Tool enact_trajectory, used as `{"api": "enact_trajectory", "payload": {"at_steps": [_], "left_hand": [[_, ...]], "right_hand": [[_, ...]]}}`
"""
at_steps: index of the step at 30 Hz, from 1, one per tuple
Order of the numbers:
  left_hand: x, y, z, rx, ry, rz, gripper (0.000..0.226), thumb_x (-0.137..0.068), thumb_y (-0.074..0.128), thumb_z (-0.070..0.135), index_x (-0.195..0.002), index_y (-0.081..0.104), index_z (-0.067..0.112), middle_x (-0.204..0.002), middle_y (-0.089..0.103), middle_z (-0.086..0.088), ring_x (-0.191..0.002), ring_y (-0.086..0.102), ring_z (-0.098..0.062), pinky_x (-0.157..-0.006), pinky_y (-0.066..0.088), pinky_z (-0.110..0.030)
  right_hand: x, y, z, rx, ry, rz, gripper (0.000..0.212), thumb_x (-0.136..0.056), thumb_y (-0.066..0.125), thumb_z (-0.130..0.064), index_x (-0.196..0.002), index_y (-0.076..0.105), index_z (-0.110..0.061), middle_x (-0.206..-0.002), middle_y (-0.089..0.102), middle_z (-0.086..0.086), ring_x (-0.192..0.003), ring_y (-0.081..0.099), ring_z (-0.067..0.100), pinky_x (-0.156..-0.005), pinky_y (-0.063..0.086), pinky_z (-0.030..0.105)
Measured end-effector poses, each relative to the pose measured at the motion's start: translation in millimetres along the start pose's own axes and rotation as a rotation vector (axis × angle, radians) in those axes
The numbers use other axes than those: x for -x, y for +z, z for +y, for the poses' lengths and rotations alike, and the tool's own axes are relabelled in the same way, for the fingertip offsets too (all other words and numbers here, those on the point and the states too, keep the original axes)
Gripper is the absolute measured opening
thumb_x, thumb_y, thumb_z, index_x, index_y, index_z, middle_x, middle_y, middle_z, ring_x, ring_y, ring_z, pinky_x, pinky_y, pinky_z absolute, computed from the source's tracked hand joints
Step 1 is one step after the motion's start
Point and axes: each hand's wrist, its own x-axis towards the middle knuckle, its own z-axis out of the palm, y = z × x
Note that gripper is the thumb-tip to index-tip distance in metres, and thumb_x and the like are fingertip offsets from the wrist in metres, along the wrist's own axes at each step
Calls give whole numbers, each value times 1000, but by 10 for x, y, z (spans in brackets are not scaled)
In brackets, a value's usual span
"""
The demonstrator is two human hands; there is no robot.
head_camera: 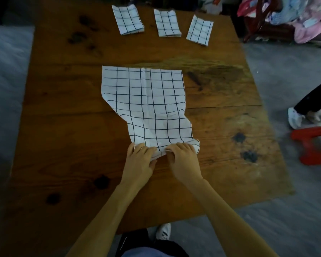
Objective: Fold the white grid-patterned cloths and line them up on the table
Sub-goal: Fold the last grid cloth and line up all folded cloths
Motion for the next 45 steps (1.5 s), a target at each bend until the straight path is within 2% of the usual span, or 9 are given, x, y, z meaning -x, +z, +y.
{"api": "enact_trajectory", "payload": {"at_steps": [4,9,18,24,27,33,38,42,45], "left_hand": [[-138,-263,120,-5,-3,122,15,-80,71,20,-93,64,15,-84,66,0,-86,61,-21,-101,36,-43],[-240,-666,438,-120,72,227,13,-76,75,22,-82,67,13,-76,65,-1,-75,58,-22,-88,41,-40],[-186,-1337,1520,-191,-66,264,15,-91,59,33,-91,59,19,-80,59,4,-72,56,-16,-64,45,-30],[-227,-1259,2164,-271,-178,379,15,-93,58,28,-102,59,17,-80,58,4,-65,50,-10,-56,35,-21],[-274,-1123,2373,-283,-199,403,12,-92,59,27,-100,59,17,-85,66,1,-67,57,-13,-57,41,-23],[-197,-810,2725,-302,-84,329,8,-97,52,20,-101,58,18,-88,66,2,-74,63,-13,-67,48,-24],[-54,-836,2905,-306,-40,90,30,-89,57,44,-110,60,23,-97,65,5,-85,61,-12,-76,47,-27],[-151,-1350,2856,-109,-69,121,28,-92,51,38,-119,56,29,-107,63,8,-83,61,-9,-74,51,-25],[-397,-1636,2739,-197,70,169,51,-92,48,12,-140,38,27,-139,45,2,-125,44,-14,-102,39,-32]], "right_hand": [[-95,-297,31,-47,-57,140,14,-91,59,-11,-101,69,-13,-98,71,1,-97,63,20,-98,40,37],[-186,-738,192,-67,-137,271,13,-92,61,-12,-101,69,-15,-97,72,-1,-95,64,20,-100,36,36],[-223,-1706,518,-133,-237,412,17,-96,55,-21,-106,69,-17,-108,70,-1,-107,60,19,-102,32,34],[136,-1890,546,-435,-41,580,19,-90,62,-23,-108,59,-17,-112,55,-1,-106,49,13,-94,40,27],[310,-1946,557,-765,229,467,22,-90,60,-39,-102,58,-20,-101,56,-8,-92,53,6,-83,48,26],[196,-1948,623,-1118,506,91,84,-63,56,-77,-118,61,-14,-96,59,-2,-82,53,12,-71,46,28],[135,-1993,766,-1035,518,77,27,-94,57,-17,-120,60,-19,-78,65,1,-64,55,12,-59,51,26],[95,-2089,798,-865,352,197,12,-98,50,-15,-98,62,-16,-69,55,-5,-50,42,2,-37,30,10],[82,-2211,705,-703,162,193,21,-97,53,-15,-112,67,-14,-84,61,-3,-54,47,-1,-43,31,8]]}}
